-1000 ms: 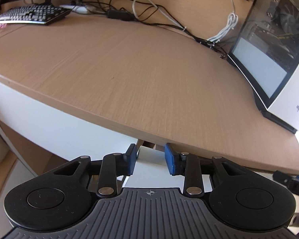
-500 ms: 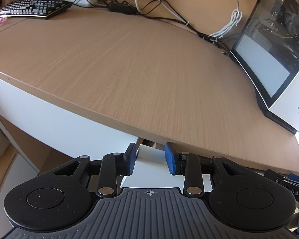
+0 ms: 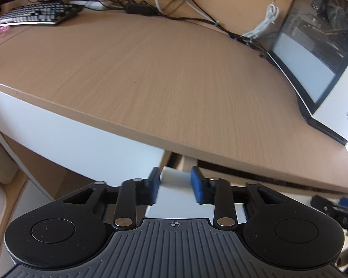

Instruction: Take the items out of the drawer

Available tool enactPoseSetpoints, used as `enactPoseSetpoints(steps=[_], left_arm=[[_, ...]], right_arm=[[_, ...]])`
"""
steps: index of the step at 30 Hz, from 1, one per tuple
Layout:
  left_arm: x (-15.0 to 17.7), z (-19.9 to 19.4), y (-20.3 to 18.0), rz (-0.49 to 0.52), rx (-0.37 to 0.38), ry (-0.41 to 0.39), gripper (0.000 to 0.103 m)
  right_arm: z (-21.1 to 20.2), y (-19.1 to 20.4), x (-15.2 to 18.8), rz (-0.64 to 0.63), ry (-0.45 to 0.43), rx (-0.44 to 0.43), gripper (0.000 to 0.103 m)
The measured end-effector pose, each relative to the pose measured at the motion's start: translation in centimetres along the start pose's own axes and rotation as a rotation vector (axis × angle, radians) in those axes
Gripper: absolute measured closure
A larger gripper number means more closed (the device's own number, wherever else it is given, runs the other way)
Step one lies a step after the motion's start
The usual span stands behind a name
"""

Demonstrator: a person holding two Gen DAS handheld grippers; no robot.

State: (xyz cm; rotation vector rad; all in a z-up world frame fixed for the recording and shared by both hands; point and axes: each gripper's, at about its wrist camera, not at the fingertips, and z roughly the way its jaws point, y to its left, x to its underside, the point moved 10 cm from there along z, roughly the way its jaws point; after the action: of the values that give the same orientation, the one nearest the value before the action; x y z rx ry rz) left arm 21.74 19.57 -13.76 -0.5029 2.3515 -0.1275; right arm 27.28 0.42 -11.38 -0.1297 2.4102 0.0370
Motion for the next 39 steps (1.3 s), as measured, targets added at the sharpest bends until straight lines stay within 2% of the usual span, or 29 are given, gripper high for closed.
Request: enactPoseSetpoints(steps=[3,7,13,18,21,29,33,39], left_arm=[[-0.4,0.2,0.1,-0.016,-0.022,-0.005,0.082],[-0.6,0.3,-0.4,0.034,-0.042,-0.005,0.082],[-0.6,0.3,-0.6,0.060,-0.040,0.001,0.081],[-0.3,0.1,-0.8,0.067,-0.041,-0.003,0.080],[-0.1,-0.2,-0.7,0.070,-0.042,-0.002,0.080],[1.0,-1.7,-0.7,0.106,-0.059,0.000,0.082],[1.3,-2.8,-2.8,0.162,0.022,-0.029,0.082],[3.8,-2.0,-7.5,0.320,0.131,0.036,0.081]], right_arm=[[-0.1,0.0,0.1,0.000,-0.001,0.000,0.000],[-0.1,-0.1,0.1,0.000,-0.001,0.000,0.000],[0.2,0.0,-0.4,-0.022,0.017,-0.019,0.000],[1.3,-0.8,-1.1,0.022,0.049,-0.014,0.000],[1.8,-1.0,-0.9,0.013,0.071,0.012,0.000],[0.5,-1.2,0.3,0.018,0.096,-0.004,0.000],[-0.9,-1.1,1.7,0.017,0.092,-0.005,0.000],[-2.7,-1.0,3.7,0.019,0.098,-0.005,0.000]])
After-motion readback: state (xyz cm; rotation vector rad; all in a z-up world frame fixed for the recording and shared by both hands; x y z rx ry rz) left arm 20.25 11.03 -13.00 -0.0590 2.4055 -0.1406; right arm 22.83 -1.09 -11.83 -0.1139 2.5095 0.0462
